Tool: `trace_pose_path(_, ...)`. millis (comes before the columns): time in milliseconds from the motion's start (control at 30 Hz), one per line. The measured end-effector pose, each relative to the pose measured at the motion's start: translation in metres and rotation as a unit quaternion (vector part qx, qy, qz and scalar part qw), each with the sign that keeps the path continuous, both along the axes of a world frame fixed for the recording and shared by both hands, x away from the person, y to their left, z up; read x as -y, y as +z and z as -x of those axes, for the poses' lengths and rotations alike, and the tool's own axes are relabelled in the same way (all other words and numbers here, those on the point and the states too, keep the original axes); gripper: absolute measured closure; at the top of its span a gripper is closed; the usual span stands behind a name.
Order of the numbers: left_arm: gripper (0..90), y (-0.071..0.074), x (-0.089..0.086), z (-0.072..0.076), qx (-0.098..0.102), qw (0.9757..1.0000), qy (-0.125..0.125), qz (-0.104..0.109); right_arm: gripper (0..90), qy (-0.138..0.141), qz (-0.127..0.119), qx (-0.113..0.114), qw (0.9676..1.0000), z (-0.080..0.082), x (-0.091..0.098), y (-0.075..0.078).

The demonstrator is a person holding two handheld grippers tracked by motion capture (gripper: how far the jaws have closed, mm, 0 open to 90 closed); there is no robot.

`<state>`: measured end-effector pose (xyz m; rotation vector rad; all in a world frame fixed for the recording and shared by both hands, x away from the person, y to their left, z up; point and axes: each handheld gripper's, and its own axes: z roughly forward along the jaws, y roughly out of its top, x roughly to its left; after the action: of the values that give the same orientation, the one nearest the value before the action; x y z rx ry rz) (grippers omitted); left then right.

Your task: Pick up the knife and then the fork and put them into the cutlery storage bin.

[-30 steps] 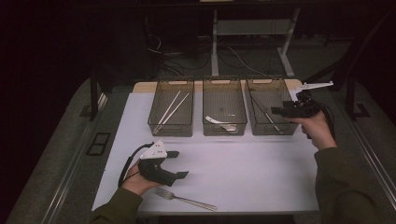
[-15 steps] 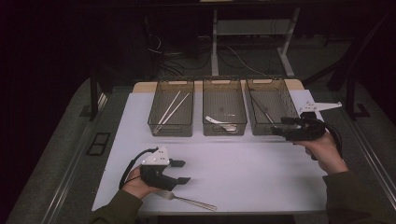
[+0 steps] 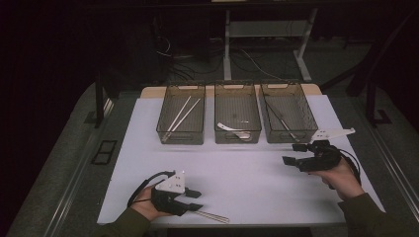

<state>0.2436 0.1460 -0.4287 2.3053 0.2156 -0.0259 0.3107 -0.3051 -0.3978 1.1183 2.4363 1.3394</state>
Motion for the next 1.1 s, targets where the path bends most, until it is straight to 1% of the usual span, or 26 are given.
trace_pose_path(133,67.0,-0.002,0.002,0.000,0.001,0.9997,-0.015,-0.020,27.6,0.002,0.005,-0.005,1.0000,0.004,-0.001,-0.003)
trace_pose_path(200,68.1,-0.003,0.002,0.001,0.000,0.9994,-0.023,-0.025,27.7,0.004,0.006,-0.003,1.0000,0.004,0.000,-0.004)
trace_pose_path(233,68.6,-0.004,0.003,0.002,-0.002,0.9994,-0.021,-0.027,27.7,0.004,0.005,-0.005,1.0000,0.005,0.000,-0.004)
trace_pose_path(300,70.1,-0.005,0.003,0.001,-0.001,0.9988,-0.029,-0.040,27.7,0.005,0.006,-0.007,0.9999,0.006,-0.001,-0.004)
trace_pose_path(333,70.7,-0.006,0.004,0.001,-0.001,0.9986,-0.031,-0.043,27.7,0.005,0.007,-0.006,0.9999,0.006,-0.001,-0.005)
trace_pose_path(367,71.4,-0.007,0.004,0.002,-0.005,0.9984,-0.032,-0.046,27.7,0.005,0.007,-0.008,0.9999,0.007,-0.001,-0.005)
trace_pose_path(400,72.3,-0.008,0.005,0.002,-0.002,0.9978,-0.037,-0.055,27.7,0.006,0.008,-0.008,0.9999,0.007,-0.001,-0.005)
trace_pose_path(467,74.1,-0.010,0.006,0.003,-0.002,0.9970,-0.043,-0.064,27.7,0.007,0.008,-0.009,0.9999,0.008,-0.001,-0.006)
trace_pose_path(567,77.6,-0.009,0.007,0.003,-0.001,0.9967,-0.045,-0.067,27.7,0.008,0.011,-0.009,0.9999,0.010,-0.003,-0.007)
trace_pose_path(633,78.2,-0.009,0.007,0.002,0.001,0.9966,-0.046,-0.068,27.7,0.010,0.014,-0.010,0.9998,0.011,-0.003,-0.008)
trace_pose_path(700,78.9,-0.009,0.008,0.001,0.004,0.9970,-0.037,-0.068,27.7,0.009,0.014,-0.012,0.9998,0.012,-0.003,-0.008)
trace_pose_path(867,81.4,-0.009,0.009,-0.007,0.015,0.9971,-0.015,-0.073,27.7,0.009,0.015,-0.012,0.9998,0.013,-0.003,-0.008)
trace_pose_path(967,82.0,-0.009,0.009,-0.013,0.016,0.9973,0.001,-0.072,27.7,0.009,0.015,-0.013,0.9998,0.013,-0.003,-0.009)
trace_pose_path(1000,82.1,-0.009,0.008,-0.015,0.014,0.9972,0.003,-0.073,27.7,0.009,0.016,-0.012,0.9998,0.012,-0.003,-0.009)
trace_pose_path(1033,81.8,-0.010,0.008,-0.015,0.010,0.9973,0.008,-0.072,27.7,0.009,0.016,-0.013,0.9998,0.012,-0.003,-0.009)
trace_pose_path(1100,76.5,-0.010,0.006,-0.015,0.015,0.9972,0.016,-0.071,27.7,0.010,0.016,-0.013,0.9997,0.012,-0.003,-0.009)
